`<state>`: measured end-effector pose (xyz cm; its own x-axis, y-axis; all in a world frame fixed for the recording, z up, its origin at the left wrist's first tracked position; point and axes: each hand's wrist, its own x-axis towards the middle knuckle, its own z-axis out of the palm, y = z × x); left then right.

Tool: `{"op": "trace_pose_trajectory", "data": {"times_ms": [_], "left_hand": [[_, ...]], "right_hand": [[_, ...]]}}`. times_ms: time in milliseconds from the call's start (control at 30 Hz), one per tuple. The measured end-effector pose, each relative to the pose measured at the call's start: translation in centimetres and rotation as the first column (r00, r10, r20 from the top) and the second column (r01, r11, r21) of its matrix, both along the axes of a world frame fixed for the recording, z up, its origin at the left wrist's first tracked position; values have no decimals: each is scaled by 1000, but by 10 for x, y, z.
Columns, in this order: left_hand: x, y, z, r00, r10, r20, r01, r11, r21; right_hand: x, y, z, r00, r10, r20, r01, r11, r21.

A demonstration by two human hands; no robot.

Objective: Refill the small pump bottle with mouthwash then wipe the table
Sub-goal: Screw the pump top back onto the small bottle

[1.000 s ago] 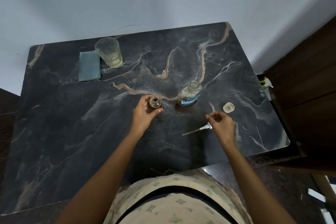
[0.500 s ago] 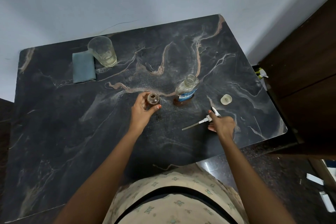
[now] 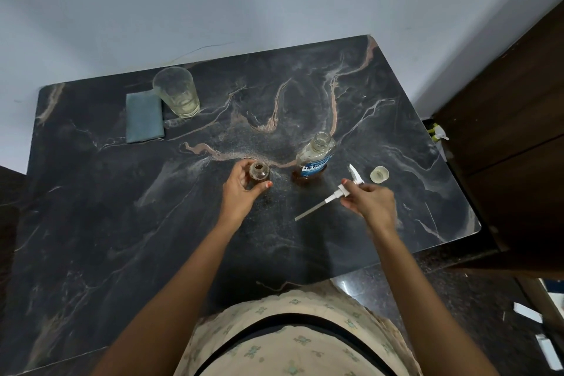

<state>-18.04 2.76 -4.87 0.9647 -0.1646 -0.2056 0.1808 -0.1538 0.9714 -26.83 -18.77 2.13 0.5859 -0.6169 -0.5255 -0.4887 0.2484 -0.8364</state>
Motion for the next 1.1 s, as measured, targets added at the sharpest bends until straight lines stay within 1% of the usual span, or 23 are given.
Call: {"op": "trace_pose_trajectory", "data": {"times_ms": [133, 200, 300, 400, 500, 667, 767, 833, 867, 1000, 1067, 1100], "left_hand": [[-1, -1, 3, 1000, 0, 9, 1, 1000, -15], [-1, -1, 5, 1000, 1, 12, -1, 1000, -16], [-1, -1, 7, 1000, 1, 9, -1, 1000, -15], [-1, -2, 7, 1000, 0, 5, 0, 1000, -22], [-1, -2, 8, 1000, 5, -14, -5, 1000, -23], [-2, -2, 9, 1000, 7, -21, -8, 1000, -16], [-2, -2, 9, 1000, 20, -19, -20, 999, -25], [-2, -2, 10, 999, 28, -17, -28, 999, -20], [-2, -2, 11, 999, 31, -17, -32, 999, -21], [-3, -2, 10, 999, 34, -16, -34, 999, -17], [-3, -2, 8, 999, 33, -16, -33, 999, -18], [-3, -2, 9, 999, 33, -13, -33, 999, -14]], "right_hand": [[20, 20, 39, 979, 84, 184, -70, 994, -84], [31, 30, 53, 958, 117, 261, -73, 982, -172], [45, 46, 65, 922, 219, 320, -95, 928, -360], [57, 61, 68, 876, 334, 348, -130, 858, -497], [65, 70, 67, 834, 433, 343, -156, 780, -606], [70, 78, 64, 772, 559, 303, -209, 673, -709], [71, 84, 57, 694, 693, 195, -356, 565, -744], [72, 87, 49, 657, 747, 103, -440, 491, -752], [72, 88, 46, 649, 757, 81, -461, 474, -750], [74, 90, 41, 665, 739, 104, -463, 518, -719], [76, 90, 40, 653, 751, 94, -467, 498, -731], [76, 89, 38, 640, 765, 75, -476, 472, -742]]}}
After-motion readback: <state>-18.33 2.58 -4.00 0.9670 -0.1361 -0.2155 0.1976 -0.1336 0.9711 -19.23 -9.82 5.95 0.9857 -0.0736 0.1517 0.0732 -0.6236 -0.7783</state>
